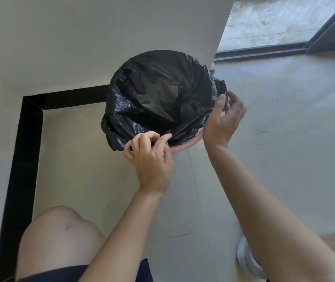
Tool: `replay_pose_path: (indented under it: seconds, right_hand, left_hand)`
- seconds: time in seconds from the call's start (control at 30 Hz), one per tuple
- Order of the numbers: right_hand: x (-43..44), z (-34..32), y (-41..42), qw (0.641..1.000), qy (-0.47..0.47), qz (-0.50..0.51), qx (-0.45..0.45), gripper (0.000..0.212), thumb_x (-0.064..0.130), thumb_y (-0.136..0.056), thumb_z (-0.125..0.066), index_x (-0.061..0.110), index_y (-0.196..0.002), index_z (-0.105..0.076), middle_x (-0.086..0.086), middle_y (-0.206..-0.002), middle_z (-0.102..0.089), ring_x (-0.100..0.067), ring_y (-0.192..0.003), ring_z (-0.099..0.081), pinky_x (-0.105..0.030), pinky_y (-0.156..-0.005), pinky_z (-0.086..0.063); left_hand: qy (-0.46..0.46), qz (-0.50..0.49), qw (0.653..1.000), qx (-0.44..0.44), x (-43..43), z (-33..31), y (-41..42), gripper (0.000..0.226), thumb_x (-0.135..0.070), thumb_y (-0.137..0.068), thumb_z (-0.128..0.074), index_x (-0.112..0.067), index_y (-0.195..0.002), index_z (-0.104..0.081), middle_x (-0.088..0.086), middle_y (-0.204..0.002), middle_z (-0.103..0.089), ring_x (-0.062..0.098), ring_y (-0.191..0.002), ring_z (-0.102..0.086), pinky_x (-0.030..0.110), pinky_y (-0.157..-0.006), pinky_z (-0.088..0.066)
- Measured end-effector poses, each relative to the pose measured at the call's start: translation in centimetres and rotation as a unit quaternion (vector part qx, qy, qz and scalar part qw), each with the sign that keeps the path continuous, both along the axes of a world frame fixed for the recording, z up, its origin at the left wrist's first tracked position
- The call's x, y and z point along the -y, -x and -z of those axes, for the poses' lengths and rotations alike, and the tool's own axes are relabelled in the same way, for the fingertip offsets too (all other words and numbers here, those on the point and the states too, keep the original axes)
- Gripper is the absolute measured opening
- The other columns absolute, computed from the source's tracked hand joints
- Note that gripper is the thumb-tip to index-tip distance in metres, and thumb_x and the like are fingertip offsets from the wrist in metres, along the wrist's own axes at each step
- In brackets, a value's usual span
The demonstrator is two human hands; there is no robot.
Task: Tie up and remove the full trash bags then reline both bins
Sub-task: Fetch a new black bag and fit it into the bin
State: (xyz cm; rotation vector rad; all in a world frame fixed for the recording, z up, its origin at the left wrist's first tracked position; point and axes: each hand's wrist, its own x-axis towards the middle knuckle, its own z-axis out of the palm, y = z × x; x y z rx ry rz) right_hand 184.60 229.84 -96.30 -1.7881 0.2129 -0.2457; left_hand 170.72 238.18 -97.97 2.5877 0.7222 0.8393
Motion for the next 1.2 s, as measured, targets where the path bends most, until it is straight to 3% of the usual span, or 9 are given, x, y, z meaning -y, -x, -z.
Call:
replay_pose_path:
  seconds: [0.1, 0.23, 0.3, 0.4, 0.47, 0.67, 0.93, 1.13, 1.2]
  right_hand:
    - [0.5, 0.9, 2.4, 0.997, 0.006, 0.051, -0.058, 0.057, 0.043, -0.092, -0.063, 0.017, -0.139, -0.043, -0.004, -0.144, -0.032, -0.017, -0.135, -0.038, -0.031, -0.113, -0.036]
    - [0.5, 0.5, 3.6, 0.954, -0.153, 0.048, -0.254, 0.058, 0.049, -0.087, -0.070, 0.022, -0.131, -0.044, 0.004, -0.113, -0.055, -0.012, -0.098, -0.061, -0.034, -0.093, -0.053]
    - [0.2, 0.2, 4.0, 0.947, -0.178, 0.032, -0.265, 0.041, 0.044, -0.092, -0.066, 0.023, -0.123, -0.050, 0.004, -0.107, -0.061, -0.008, -0.086, -0.063, -0.032, -0.086, -0.056]
    - [-0.7, -0.7, 3.8, 0.946, -0.192, 0.043, -0.259, 0.034, 0.049, -0.094, -0.059, 0.023, -0.117, -0.054, 0.006, -0.108, -0.063, -0.007, -0.093, -0.063, -0.034, -0.089, -0.055]
    - [-1.3, -1.5, 3.3, 0.946, -0.188, 0.043, -0.262, 0.042, 0.059, -0.089, -0.060, 0.024, -0.112, -0.056, 0.010, -0.103, -0.062, -0.007, -0.096, -0.061, -0.034, -0.089, -0.053]
    - [-1.5, -1.4, 2.3, 0.946, -0.191, 0.051, -0.257, 0.017, 0.035, -0.093, -0.068, 0.020, -0.100, -0.063, -0.004, -0.101, -0.072, -0.016, -0.088, -0.073, -0.028, -0.067, -0.061]
    - [-0.9, 0.6, 2.7, 0.882, -0.321, 0.019, -0.345, 0.025, 0.006, -0.099, -0.051, 0.006, -0.120, -0.065, -0.007, -0.098, -0.073, -0.017, -0.078, -0.069, -0.026, -0.057, -0.058]
    - [-0.3, 0.9, -0.2, 0.842, -0.330, -0.014, -0.427, 0.029, 0.004, -0.098, -0.039, 0.002, -0.112, -0.064, -0.013, -0.098, -0.073, -0.024, -0.088, -0.072, -0.031, -0.066, -0.062]
    - [-0.2, 0.6, -1.3, 0.865, -0.281, 0.032, -0.414, 0.031, 0.006, -0.096, -0.033, 0.009, -0.106, -0.062, -0.010, -0.104, -0.067, -0.022, -0.089, -0.068, -0.031, -0.069, -0.060]
  left_hand:
    - [0.100, -0.056, 0.987, 0.116, 0.2, -0.5, 0.1, 0.019, -0.021, -0.089, -0.065, -0.018, -0.106, -0.073, 0.009, -0.116, -0.058, 0.026, -0.112, -0.052, 0.040, -0.100, -0.035]
    - [0.245, -0.157, 0.943, 0.161, -0.9, -1.3, -0.3, 0.033, -0.029, -0.090, -0.065, -0.004, -0.109, -0.059, 0.012, -0.110, -0.054, 0.025, -0.106, -0.049, 0.035, -0.096, -0.040]
    - [0.437, -0.218, 0.856, 0.169, -1.2, -2.3, -0.7, 0.038, -0.039, -0.088, -0.065, -0.007, -0.101, -0.051, 0.006, -0.098, -0.049, 0.017, -0.086, -0.048, 0.033, -0.081, -0.045]
    - [0.696, -0.261, 0.654, 0.139, -1.7, -3.6, -1.3, 0.046, -0.058, -0.083, -0.065, -0.015, -0.094, -0.051, 0.001, -0.088, -0.050, 0.016, -0.077, -0.051, 0.032, -0.066, -0.047]
    - [0.755, -0.244, 0.595, 0.125, -2.0, -4.1, -1.7, 0.042, -0.056, -0.083, -0.068, -0.017, -0.091, -0.057, 0.001, -0.090, -0.055, 0.018, -0.080, -0.054, 0.032, -0.064, -0.048]
    - [0.690, -0.257, 0.650, 0.188, -1.6, -3.2, -1.6, 0.023, -0.033, -0.094, -0.063, -0.019, -0.075, -0.066, -0.005, -0.075, -0.066, 0.012, -0.072, -0.063, 0.025, -0.060, -0.050]
    - [0.760, -0.280, 0.553, 0.193, -2.1, -0.2, -0.8, 0.019, -0.012, -0.099, -0.054, -0.012, -0.081, -0.059, 0.003, -0.071, -0.061, 0.011, -0.062, -0.059, 0.024, -0.060, -0.050]
    - [0.753, -0.256, 0.582, 0.170, -4.3, -0.1, -1.5, 0.013, -0.006, -0.094, -0.056, -0.010, -0.083, -0.060, 0.005, -0.075, -0.062, 0.014, -0.064, -0.058, 0.025, -0.058, -0.050]
    - [0.712, -0.301, 0.618, 0.146, -5.1, -0.6, -1.7, 0.005, -0.008, -0.086, -0.055, -0.010, -0.088, -0.058, 0.005, -0.087, -0.060, 0.019, -0.073, -0.056, 0.031, -0.063, -0.047]
